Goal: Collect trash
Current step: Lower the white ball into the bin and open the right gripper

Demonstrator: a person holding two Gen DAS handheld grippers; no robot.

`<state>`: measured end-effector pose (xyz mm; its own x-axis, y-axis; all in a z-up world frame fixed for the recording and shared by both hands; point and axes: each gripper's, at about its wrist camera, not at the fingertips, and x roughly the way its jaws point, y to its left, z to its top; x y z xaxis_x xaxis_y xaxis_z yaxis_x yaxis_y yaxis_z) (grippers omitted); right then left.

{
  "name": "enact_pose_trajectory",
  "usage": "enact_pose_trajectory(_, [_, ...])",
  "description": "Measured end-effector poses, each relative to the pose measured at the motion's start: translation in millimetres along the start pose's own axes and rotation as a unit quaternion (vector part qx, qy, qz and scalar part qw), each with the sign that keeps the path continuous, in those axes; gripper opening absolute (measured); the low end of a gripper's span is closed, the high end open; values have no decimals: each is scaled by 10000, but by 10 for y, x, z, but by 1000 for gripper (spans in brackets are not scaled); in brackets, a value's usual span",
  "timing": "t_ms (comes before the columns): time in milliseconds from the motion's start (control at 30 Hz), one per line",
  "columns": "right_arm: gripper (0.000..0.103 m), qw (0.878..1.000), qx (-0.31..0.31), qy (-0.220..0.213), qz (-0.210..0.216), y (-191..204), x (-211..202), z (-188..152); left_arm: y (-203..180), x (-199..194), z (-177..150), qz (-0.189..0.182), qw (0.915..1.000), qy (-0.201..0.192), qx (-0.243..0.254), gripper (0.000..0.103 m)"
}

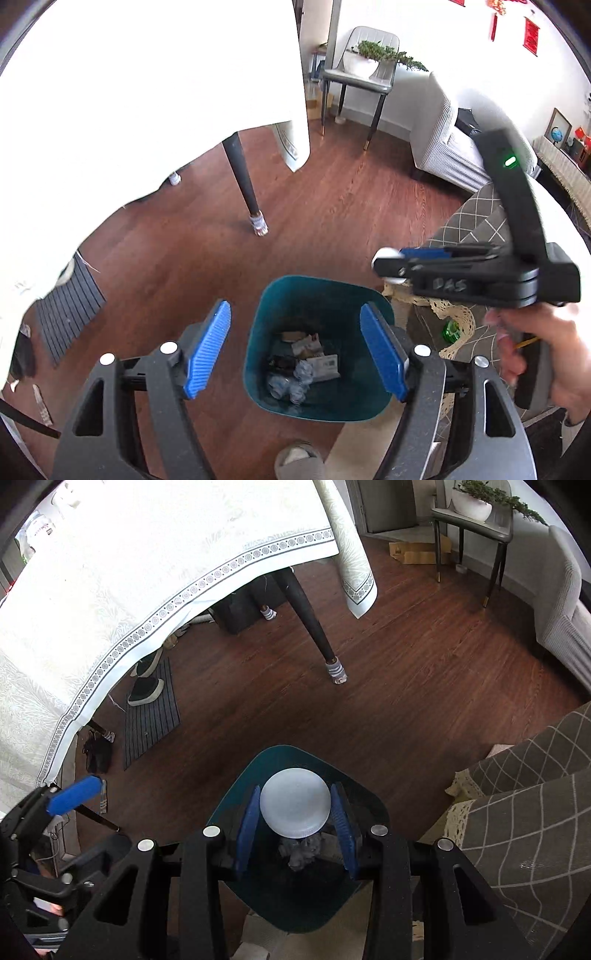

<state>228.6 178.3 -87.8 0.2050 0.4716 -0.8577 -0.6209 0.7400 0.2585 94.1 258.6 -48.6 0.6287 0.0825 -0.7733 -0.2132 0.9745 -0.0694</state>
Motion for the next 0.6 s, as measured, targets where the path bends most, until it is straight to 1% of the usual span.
enact_pose_trajectory(67, [40, 9999, 12, 103, -28, 21, 116, -24, 15, -99, 31, 25, 9999, -141, 43, 76])
enact_pose_trajectory(200, [40, 9992, 161, 361, 77, 16, 397, -108, 81, -280, 81, 31, 9992, -391, -14, 74])
enact_pose_trajectory(300, [40, 9982, 25, 599, -16, 47, 617, -233, 124, -373, 151, -1, 9988, -492, -41, 69])
enact_pose_trajectory(433, [40, 9956, -119, 924, -65, 45, 886, -418, 147, -479, 229, -43, 9981, -598, -144, 60])
enact_pose_trajectory(533, [40, 9930, -202, 1152, -135, 45, 1048, -554, 129, -569, 249, -113, 9973, -705, -189, 55])
enact_pose_trajectory(600, [40, 9920, -225, 1232, -174, 44, 1116, -606, 87, -599, 259, -138, 9971, -735, -141, 54])
